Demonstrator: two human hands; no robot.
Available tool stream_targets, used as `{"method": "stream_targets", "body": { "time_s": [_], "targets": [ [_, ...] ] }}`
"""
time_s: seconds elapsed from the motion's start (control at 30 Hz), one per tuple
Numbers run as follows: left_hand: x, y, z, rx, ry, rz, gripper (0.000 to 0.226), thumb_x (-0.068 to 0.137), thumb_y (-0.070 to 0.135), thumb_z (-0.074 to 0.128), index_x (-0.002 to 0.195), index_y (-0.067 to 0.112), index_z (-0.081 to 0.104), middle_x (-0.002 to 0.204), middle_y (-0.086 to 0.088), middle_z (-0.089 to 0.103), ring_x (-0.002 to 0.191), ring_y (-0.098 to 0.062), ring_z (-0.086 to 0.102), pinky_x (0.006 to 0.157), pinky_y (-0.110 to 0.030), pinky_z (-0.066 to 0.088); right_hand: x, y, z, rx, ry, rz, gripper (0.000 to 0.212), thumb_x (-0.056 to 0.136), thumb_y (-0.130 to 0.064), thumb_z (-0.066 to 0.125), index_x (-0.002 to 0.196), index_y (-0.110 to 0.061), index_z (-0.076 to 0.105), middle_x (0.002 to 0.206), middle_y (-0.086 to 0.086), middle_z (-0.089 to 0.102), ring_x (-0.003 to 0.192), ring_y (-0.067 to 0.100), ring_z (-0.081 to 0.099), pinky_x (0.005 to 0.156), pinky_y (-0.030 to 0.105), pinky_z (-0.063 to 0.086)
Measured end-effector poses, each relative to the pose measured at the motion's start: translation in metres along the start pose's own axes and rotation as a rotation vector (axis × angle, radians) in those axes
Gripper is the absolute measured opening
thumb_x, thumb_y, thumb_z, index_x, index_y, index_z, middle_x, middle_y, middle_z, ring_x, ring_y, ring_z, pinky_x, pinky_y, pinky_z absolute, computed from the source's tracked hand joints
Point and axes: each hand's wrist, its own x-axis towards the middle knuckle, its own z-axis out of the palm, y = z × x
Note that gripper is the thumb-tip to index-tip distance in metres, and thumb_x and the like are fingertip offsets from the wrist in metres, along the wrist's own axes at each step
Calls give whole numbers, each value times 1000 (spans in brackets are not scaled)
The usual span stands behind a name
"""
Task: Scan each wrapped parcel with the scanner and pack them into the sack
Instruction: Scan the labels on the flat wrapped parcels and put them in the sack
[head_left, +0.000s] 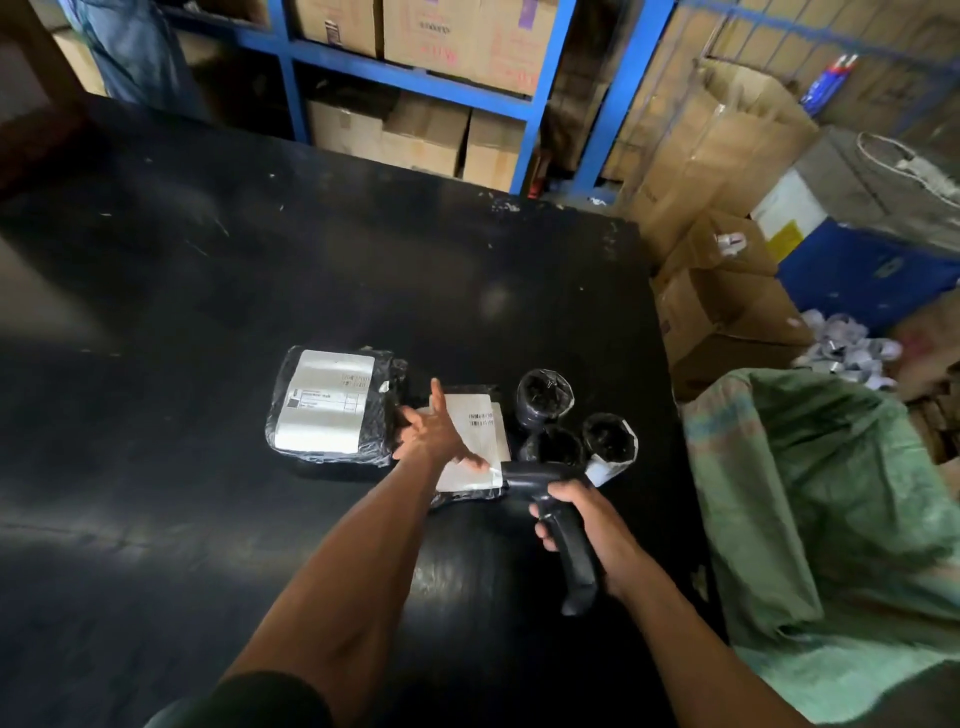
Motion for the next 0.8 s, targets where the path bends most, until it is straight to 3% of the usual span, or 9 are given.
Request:
{"method": "stream_targets", "body": {
  "time_s": [0.17, 0.2, 0.3, 0.4, 0.5, 0.57, 0.67, 0.8],
  "targets": [
    [-3, -14, 19, -118, 62, 32, 163, 48, 53, 96, 146, 46, -34, 157, -38, -14, 140, -53, 33, 111, -59, 37, 6, -25, 9, 93, -21, 15, 47, 101, -38, 49, 125, -1, 67, 87, 18, 66, 61, 20, 55, 54, 29, 42],
    [-6, -17, 23, -150, 77, 39, 166, 45, 52, 97, 144, 49, -36, 157, -38, -6, 139, -52, 35, 111, -58, 37, 5, -29, 13, 78, -17, 11, 49, 102, -42, 49, 122, -2, 68, 84, 16, 65, 61, 21, 56, 54, 31, 43],
    [-15, -25, 33, -233, 92, 83, 166, 42, 50, 99, 145, 52, -31, 147, -28, 40, 130, -42, 48, 107, -52, 43, 3, -36, 17, -9, 26, -45, 48, 103, -49, 47, 118, -7, 63, 80, 15, 65, 56, 26, 57, 53, 32, 46],
    [-24, -36, 38, -381, 140, 129, 152, 46, 44, 99, 153, 54, -9, 135, -18, 58, 124, -36, 55, 103, -45, 49, 1, -38, 19, -151, 115, -172, 40, 102, -53, 48, 122, -18, 51, 84, 19, 67, 49, 24, 54, 44, 31, 41],
    [-32, -47, 40, -469, 220, 195, 143, 42, 45, 99, 147, 63, 3, 126, -12, 63, 116, -31, 61, 103, -45, 50, -9, -37, 24, -225, 149, -277, 32, 102, -48, 53, 121, -22, 49, 99, 24, 69, 53, 17, 61, 40, 30, 41],
    [-42, -55, 38, -501, 263, 259, 138, 44, 39, 99, 145, 67, 9, 122, -10, 60, 110, -28, 62, 102, -43, 50, -16, -37, 29, -267, 162, -327, 29, 101, -48, 56, 118, -25, 51, 101, 25, 68, 59, 22, 63, 40, 31, 41],
    [-59, -62, 27, -507, 321, 349, 131, 48, 32, 99, 146, 63, 17, 119, -9, 56, 107, -26, 60, 102, -39, 50, -21, -34, 35, -293, 190, -382, 25, 99, -51, 55, 112, -30, 52, 89, 23, 69, 58, 31, 60, 40, 32, 41],
    [-74, -64, 14, -527, 350, 450, 126, 51, 31, 99, 146, 58, 22, 130, -4, 56, 114, -20, 56, 104, -36, 47, -27, -34, 43, -345, 224, -404, 30, 98, -57, 52, 116, -33, 50, 73, 10, 66, 47, 25, 55, 42, 31, 42]
  ]
}}
